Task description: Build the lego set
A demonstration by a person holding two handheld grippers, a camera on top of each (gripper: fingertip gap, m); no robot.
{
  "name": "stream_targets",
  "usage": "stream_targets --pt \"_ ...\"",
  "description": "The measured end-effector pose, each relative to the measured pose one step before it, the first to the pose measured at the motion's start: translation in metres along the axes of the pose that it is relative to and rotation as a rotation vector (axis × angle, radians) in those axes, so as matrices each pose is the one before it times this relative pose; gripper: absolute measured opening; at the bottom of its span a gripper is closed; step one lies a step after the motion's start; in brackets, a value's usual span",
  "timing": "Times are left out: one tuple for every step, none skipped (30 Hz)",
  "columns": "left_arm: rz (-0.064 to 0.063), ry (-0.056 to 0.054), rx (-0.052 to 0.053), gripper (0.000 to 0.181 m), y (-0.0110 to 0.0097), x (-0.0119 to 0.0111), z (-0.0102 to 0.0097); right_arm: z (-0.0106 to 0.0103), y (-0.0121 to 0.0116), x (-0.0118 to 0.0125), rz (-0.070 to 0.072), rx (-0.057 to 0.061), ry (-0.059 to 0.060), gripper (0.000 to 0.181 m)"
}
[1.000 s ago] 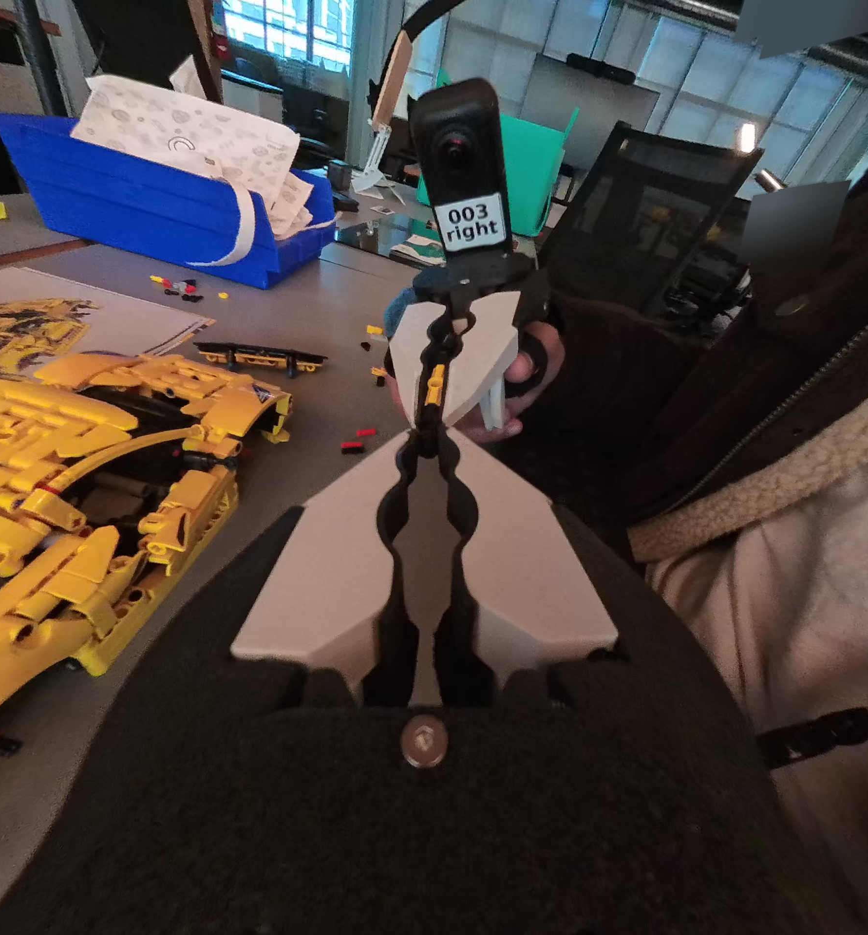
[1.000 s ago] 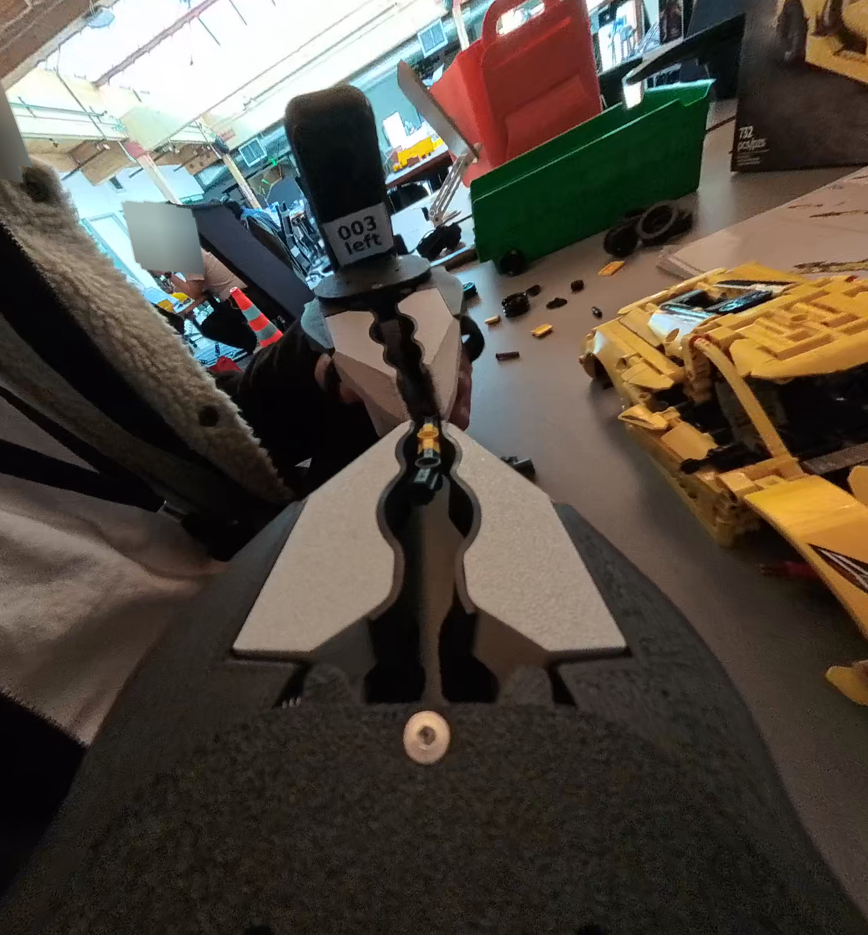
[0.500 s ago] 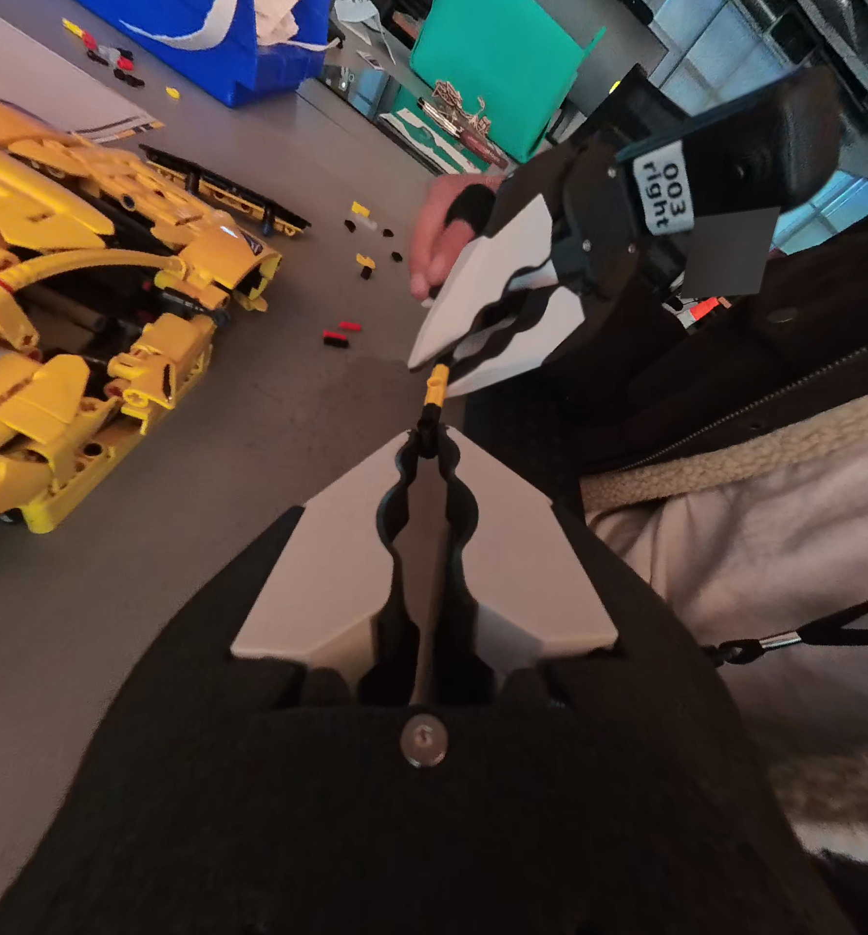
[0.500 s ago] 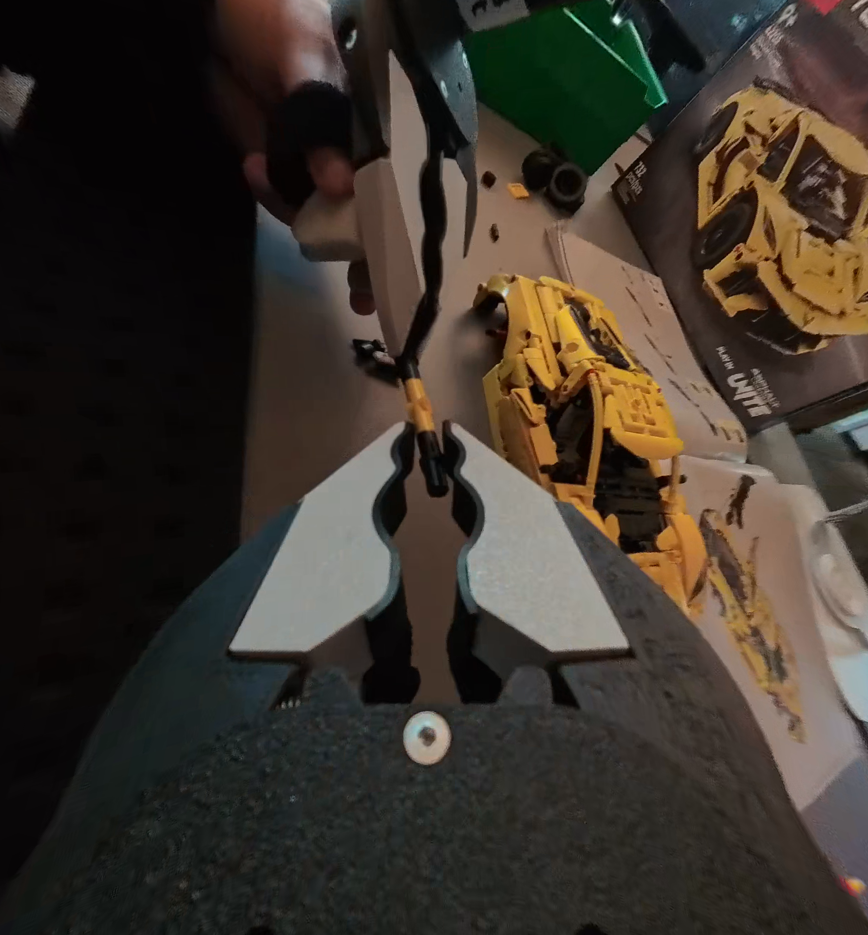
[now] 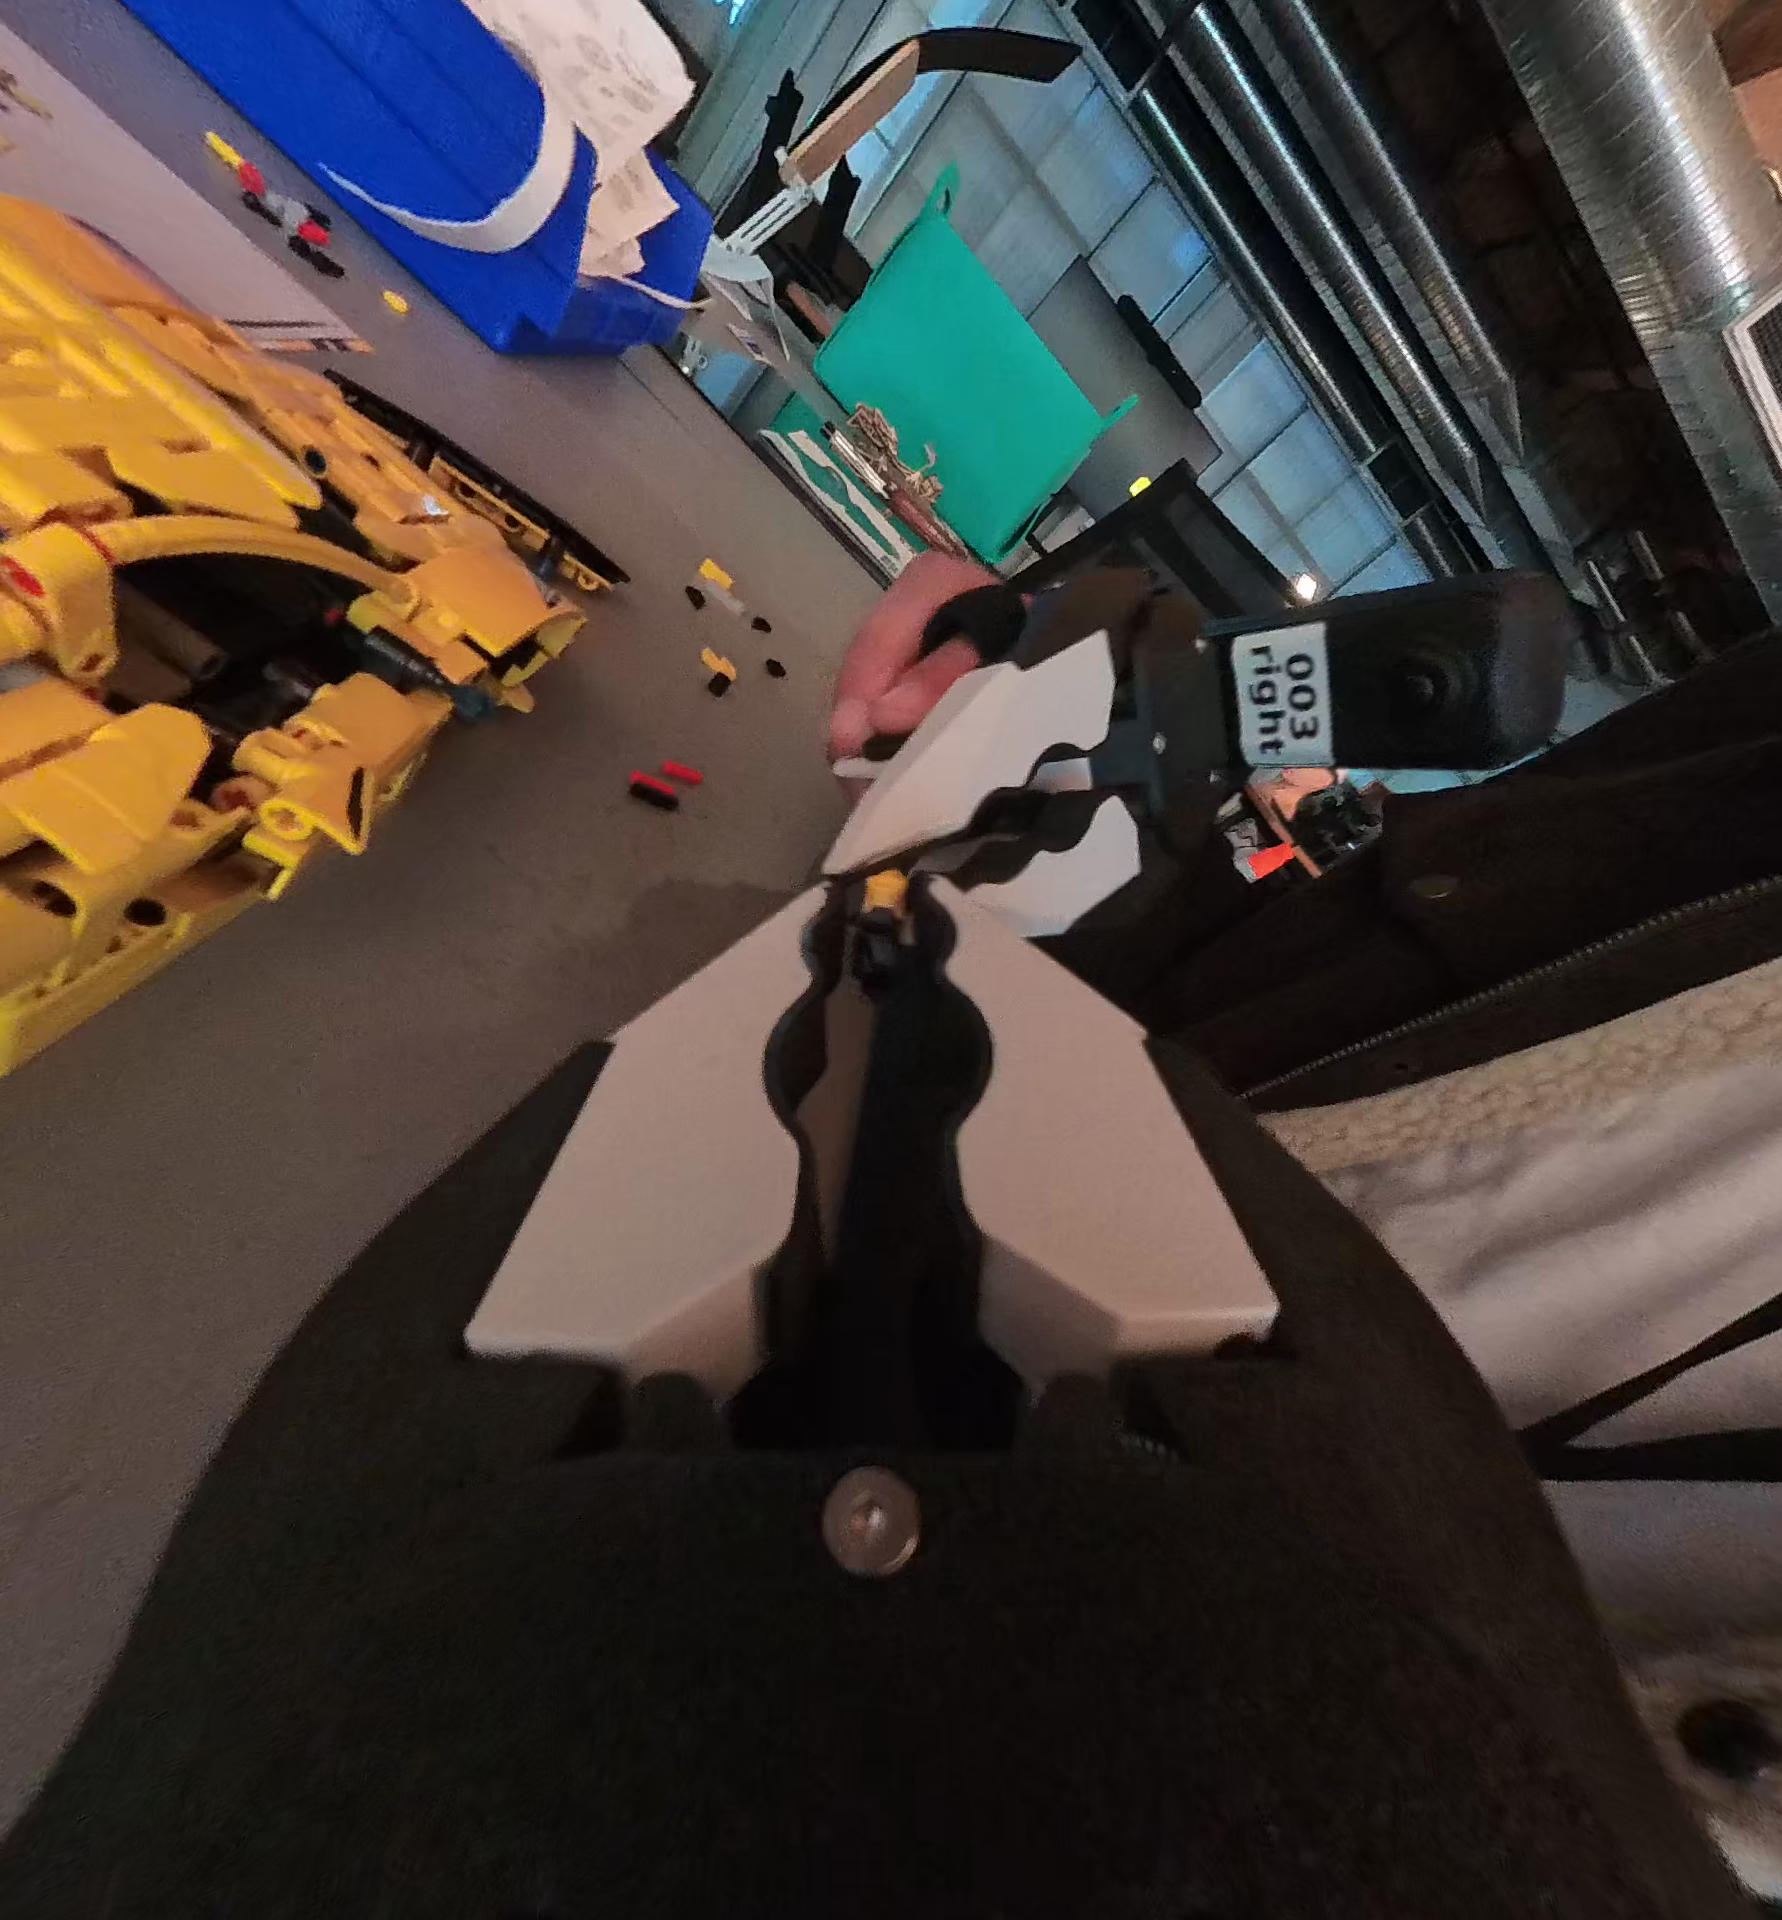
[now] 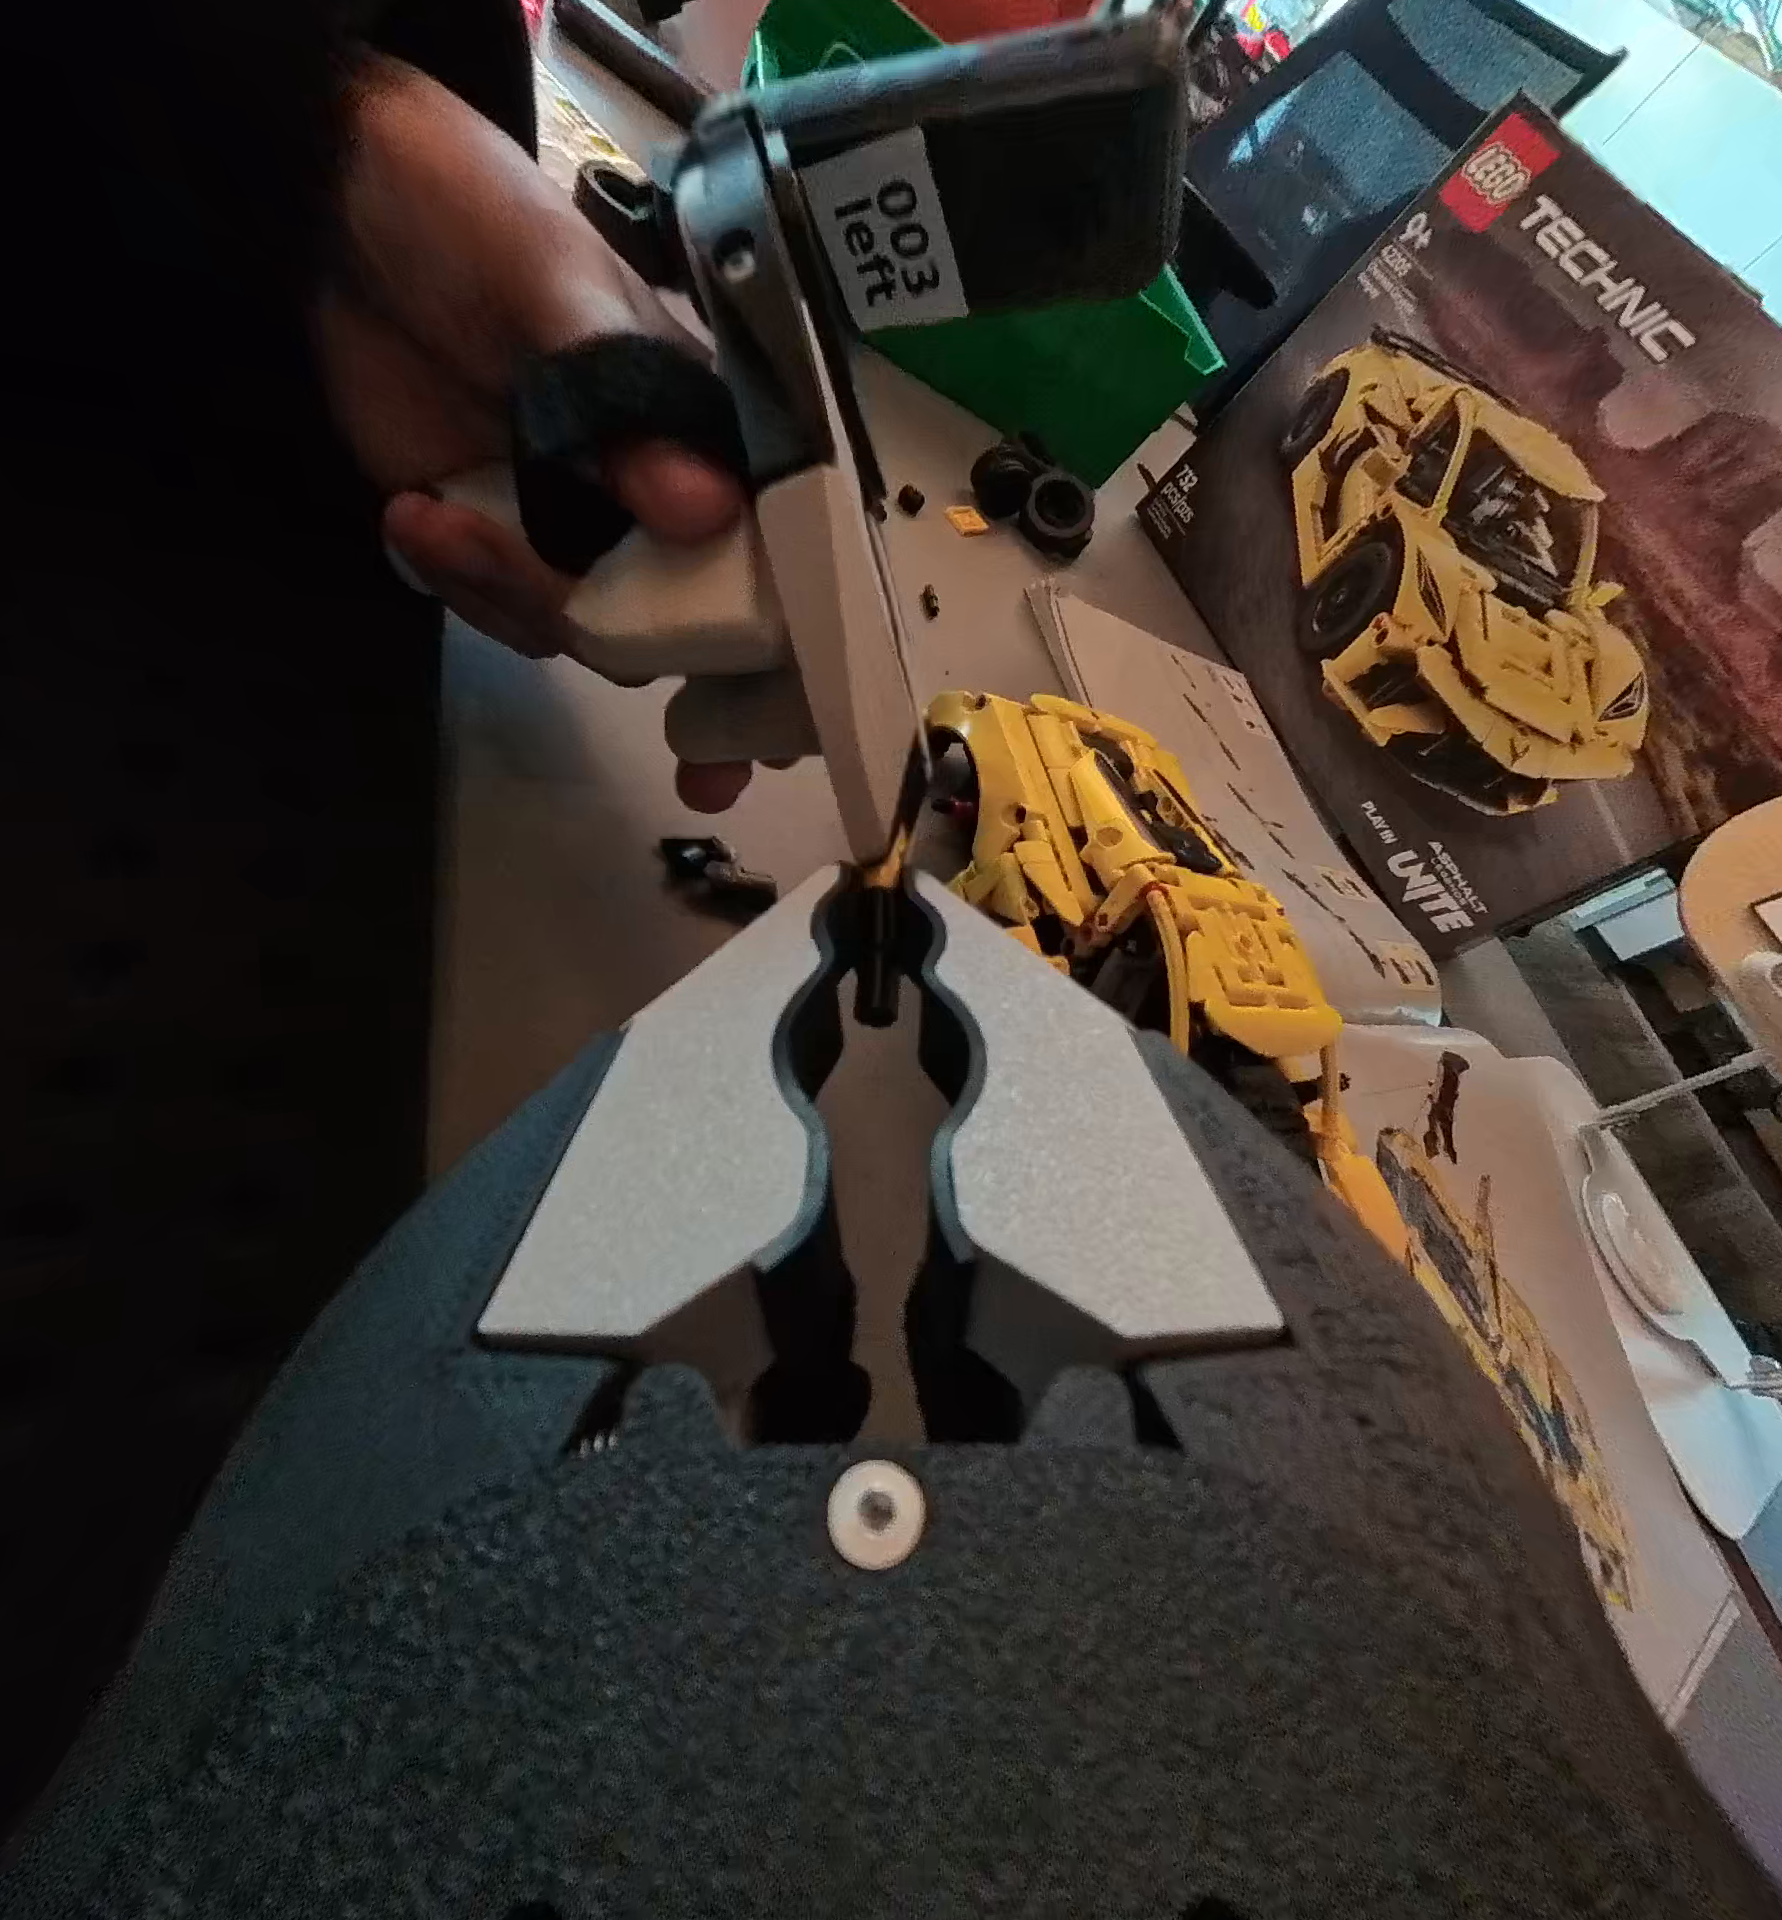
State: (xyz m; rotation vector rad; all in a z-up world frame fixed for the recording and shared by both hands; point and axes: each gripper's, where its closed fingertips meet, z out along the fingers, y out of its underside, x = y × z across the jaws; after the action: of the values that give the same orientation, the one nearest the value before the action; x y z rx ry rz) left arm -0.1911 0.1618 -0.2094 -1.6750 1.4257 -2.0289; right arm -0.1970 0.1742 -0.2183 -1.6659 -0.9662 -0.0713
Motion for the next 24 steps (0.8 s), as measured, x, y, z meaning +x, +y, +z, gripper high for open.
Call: stream_targets --pt "-0.0046 0.0122 -0.003 0.01 0.00034 0.00134 -0.00045 -0.0006 -0.00115 -0.00043 -0.0071 0.0047 -0.0023 0.007" --pt "-0.0034 0.0075 0.0012 0.008 -0.00042 0.00082 -0.0004 -0.00062 -0.00064 0.00069 0.0021 0.0046 0.0049 0.007" --pt "-0.0028 -0.0056 0.0071 0.007 -0.00112 -0.00082 -0.00054 -0.00041 -0.00002 0.00158 0.0417 0.0031 0.0109 0.008" --pt "-0.0038 -0.0127 0.0055 0.007 -0.00081 -0.00226 -0.00108 -0.00018 0.00233 0.00148 0.0543 -0.0048 0.0033 0.01" --pt "-0.0086 -0.0012 0.0087 0.007 -0.00128 -0.00129 -0.00174 -0.00099 0.00367 0.00015 0.0407 -0.0105 -0.0145 0.016" --pt "-0.0134 0.007 0.0164 0.007 -0.00247 -0.00022 -0.00178 -0.00197 0.00221 0.00101 0.0331 -0.0026 -0.0096 0.022" --pt "-0.0105 0.0072 0.011 0.006 -0.00162 -0.00015 -0.00128 -0.00291 -0.00074 0.0019 0.019 0.0121 0.002 0.023" --pt "-0.0046 0.0052 -0.002 0.006 0.00034 0.00014 -0.00014 -0.00327 -0.00334 0.00267 -0.0009 0.0221 0.0153 0.022" --pt "0.0013 -0.0008 -0.0067 0.007 0.00092 -0.00001 0.0008 -0.00223 -0.00227 0.00131 -0.0175 0.0094 0.0109 0.018" --pt "0.0062 -0.0062 -0.0073 0.007 0.00092 -0.00035 0.00092 -0.00016 0.0013 0.00043 -0.025 -0.016 0.0068 0.016" --pt "0.0076 -0.0076 -0.0042 0.007 0.00054 -0.00032 0.00071 0.00044 0.00163 -0.00121 -0.0239 -0.015 -0.0014 0.013" --pt "0.0053 -0.0047 0.0013 0.006 -0.00021 -0.00006 0.00013 0.00041 0.00015 -0.0013 -0.0157 -0.0032 0.0001 0.01" --pt "0.002 -0.0014 0.0029 0.006 -0.00039 -0.00008 -0.00028 0.00029 -0.00009 0.00012 -0.0067 0.0011 0.0068 0.009" --pt "-0.0008 0.0003 0.0016 0.006 -0.00015 0.00001 -0.00024 0.00032 0.00027 -0.00029 -0.0009 0.001 -0.0013 0.009" --pt "-0.0006 0.002 0.0015 0.007 -0.00022 0.00016 -0.00008 0.00009 0.00005 0.0 -0.0002 0.002 -0.001 0.01" --pt "0.0003 0.0069 0.0072 0.007 -0.00119 0.00111 -0.0006 -0.00067 -0.00055 0.00125 -0.0073 0.0051 0.0083 0.01" --pt "-0.0001 0.0073 0.0095 0.007 -0.00168 0.0013 -0.00094 -0.00074 0.0005 0.00169 -0.0082 -0.0037 0.0136 0.014" --pt "-0.0017 0.0031 0.0007 0.006 -0.00016 0.00018 -0.00075 -0.0007 0.00131 -0.00026 -0.0021 -0.008 -0.0033 0.015" --pt "-0.0054 0.0066 -0.0023 0.007 0.00047 0.00048 0.00003 -0.00034 0.00123 -0.00127 0.0023 -0.0074 -0.0115 0.016" --pt "-0.0063 0.0105 -0.0014 0.006 0.00043 0.00119 0.00077 0.00002 0.00058 0.00062 0.0 -0.0033 0.0032 0.015" --pt "-0.0007 0.0058 -0.0075 0.006 0.0013 0.00087 0.00116 -0.00009 -0.00042 -0.00027 -0.0058 0.0022 -0.0006 0.009" --pt "0.006 0.0006 -0.0023 0.007 0.00027 0.00074 0.00055 -0.00063 -0.00097 -0.00023 -0.0052 0.005 0.001 0.008" --pt "0.0069 -0.0015 0.0068 0.007 -0.00119 0.00047 -0.00031 -0.00004 -0.0007 -0.0003 0.0063 0.0059 -0.0044 0.007" --pt "0.0073 -0.0039 0.0039 0.007 -0.00065 -0.00018 -0.00021 0.00025 0.00018 -0.00137 0.0158 -0.0032 -0.0152 0.007"
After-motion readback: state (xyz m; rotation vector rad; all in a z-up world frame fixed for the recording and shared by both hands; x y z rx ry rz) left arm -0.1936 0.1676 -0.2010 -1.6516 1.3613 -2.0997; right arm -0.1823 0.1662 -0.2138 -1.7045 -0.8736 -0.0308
